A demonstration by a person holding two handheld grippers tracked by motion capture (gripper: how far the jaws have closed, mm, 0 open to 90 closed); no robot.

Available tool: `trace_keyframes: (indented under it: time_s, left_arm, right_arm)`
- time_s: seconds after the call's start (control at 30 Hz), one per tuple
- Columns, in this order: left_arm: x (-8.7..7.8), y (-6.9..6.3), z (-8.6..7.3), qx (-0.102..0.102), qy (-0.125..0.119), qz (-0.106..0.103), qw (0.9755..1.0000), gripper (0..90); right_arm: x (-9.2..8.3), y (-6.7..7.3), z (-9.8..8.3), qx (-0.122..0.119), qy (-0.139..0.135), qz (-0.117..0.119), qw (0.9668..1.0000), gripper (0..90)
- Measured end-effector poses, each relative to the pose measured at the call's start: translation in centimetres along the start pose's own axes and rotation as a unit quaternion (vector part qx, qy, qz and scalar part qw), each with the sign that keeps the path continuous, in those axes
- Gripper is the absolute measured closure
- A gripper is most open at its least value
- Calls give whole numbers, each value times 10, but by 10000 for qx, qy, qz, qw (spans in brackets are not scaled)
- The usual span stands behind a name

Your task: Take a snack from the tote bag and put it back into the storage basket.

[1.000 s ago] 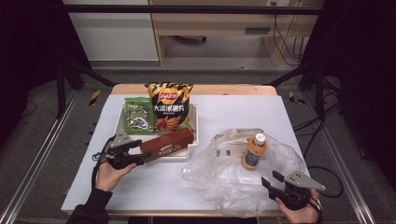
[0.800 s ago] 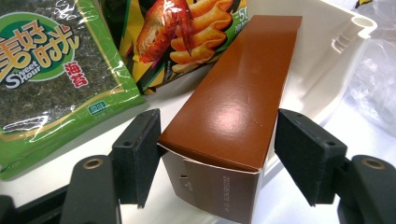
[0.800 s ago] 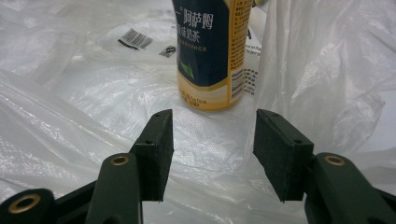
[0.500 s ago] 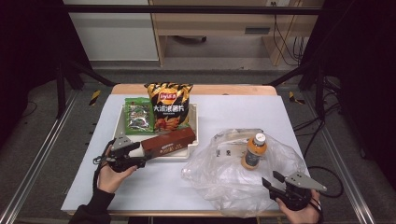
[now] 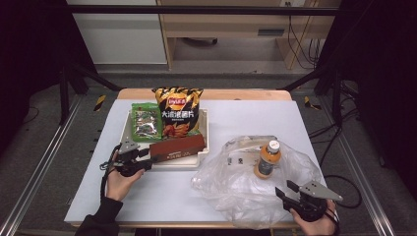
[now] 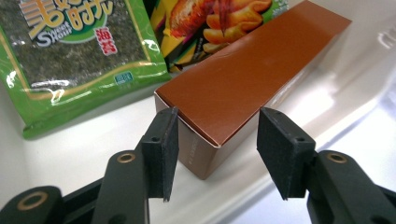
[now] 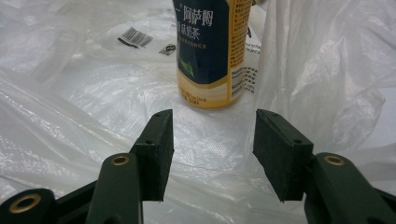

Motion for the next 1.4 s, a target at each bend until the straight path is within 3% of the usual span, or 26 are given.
trace_keyframes:
  time_s: [0.23,0.57,0.73,0.83,0.97,1.2,1.4]
  left_arm:
    - [4,5,1,-171,-102,24,9998,497]
    - [15,10,5,-203,-233,138,9994,491]
    - [22,13,8,-317,-363,177,9987,449]
    - [24,12,8,-245,-362,195,9989,418]
    - [20,9,6,-236,-319,129,9991,386]
    - [13,8,5,-173,-280,141,9994,451]
    - [-6,3,15,-208,-534,36,9983,455]
  right_arm:
    - [0,0,0,-10,15,4,10000,484]
    - [0,0,0,2,17,2,10000,489]
    - [1,0,-1,-12,12,8,10000,491]
    - [1,0,-1,-26,3,12,10000,491]
    - [0,0,-1,4,-2,11,10000,491]
    - [-1,-1,0,-27,-30,-5,10000,506]
    - [-5,-1,6,-35,-188,-37,9998,511]
Point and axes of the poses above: each handheld gripper's, and its own axes: x roughly forward along the jaws, z roughly out of its top, y roughly to its left, the point moved 7 cm from there along x, roughly forward along the jaws, and after that the axes turned 8 degrees about -y, right-handed, at the moved point
